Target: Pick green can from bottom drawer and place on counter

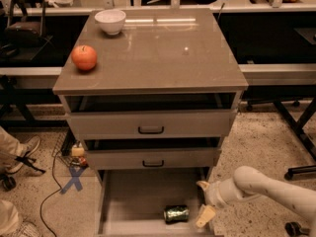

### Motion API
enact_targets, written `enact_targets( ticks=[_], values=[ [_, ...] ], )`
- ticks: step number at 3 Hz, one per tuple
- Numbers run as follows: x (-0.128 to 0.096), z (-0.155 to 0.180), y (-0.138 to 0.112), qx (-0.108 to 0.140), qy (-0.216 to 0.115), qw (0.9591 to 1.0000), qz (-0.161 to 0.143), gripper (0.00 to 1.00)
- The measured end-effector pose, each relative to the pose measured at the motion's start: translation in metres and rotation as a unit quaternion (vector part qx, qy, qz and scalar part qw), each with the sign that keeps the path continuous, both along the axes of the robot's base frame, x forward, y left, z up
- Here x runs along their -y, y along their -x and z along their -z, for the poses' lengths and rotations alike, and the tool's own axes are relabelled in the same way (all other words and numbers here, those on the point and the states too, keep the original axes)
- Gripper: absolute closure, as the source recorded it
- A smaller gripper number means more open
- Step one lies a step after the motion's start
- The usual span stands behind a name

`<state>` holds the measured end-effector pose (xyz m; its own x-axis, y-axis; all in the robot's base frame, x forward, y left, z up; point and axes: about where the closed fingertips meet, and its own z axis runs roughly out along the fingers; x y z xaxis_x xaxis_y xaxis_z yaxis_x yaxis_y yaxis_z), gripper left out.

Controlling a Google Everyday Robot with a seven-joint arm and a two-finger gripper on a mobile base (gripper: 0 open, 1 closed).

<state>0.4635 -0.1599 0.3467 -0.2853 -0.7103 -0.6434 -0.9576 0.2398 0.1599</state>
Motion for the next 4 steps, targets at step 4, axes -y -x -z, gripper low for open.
enact_targets(
  ticks=[4],
  values=[
    [-0.028,0.093,-0.029,0.061,0.034,0.9965,-0.046,0.00]
  ],
)
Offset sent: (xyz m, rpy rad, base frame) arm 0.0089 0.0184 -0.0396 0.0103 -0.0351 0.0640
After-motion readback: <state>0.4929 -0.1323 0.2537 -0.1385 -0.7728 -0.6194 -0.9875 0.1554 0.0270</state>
